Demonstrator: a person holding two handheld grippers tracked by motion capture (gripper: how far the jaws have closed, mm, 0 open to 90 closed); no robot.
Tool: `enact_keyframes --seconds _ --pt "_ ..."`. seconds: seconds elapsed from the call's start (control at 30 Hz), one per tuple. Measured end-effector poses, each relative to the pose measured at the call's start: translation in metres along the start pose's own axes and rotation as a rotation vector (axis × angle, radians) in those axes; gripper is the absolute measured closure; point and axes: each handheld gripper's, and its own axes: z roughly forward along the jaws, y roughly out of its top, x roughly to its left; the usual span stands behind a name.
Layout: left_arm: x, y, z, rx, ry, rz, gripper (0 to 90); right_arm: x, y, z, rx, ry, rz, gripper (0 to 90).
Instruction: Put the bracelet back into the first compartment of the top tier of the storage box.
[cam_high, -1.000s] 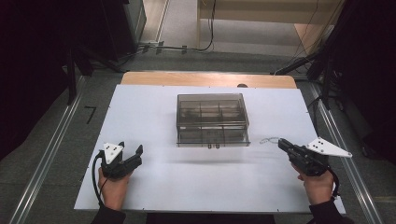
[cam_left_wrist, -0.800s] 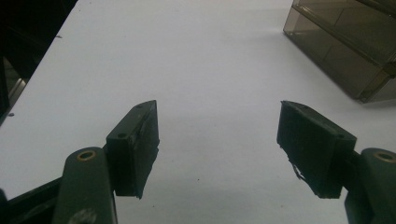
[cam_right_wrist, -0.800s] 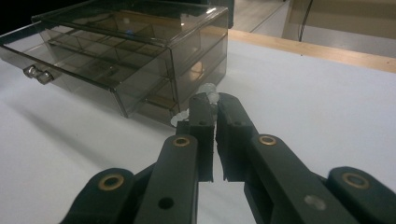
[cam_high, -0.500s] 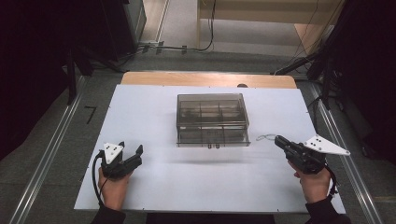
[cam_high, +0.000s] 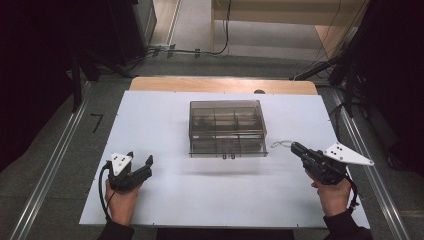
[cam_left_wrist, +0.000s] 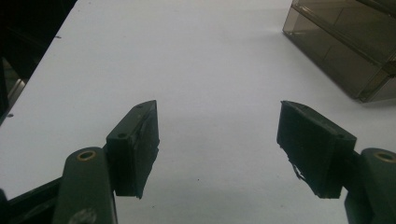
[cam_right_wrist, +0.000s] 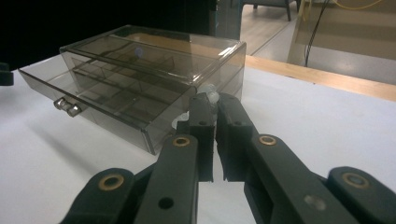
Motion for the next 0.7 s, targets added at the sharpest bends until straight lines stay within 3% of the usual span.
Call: enact_keyframes --seconds 0.7 --pt "0.0 0.0 0.0 -0.001 -0.001 0.001 29.8 0.011 0.013 0.004 -0.031 0.029 -0.011 82.4"
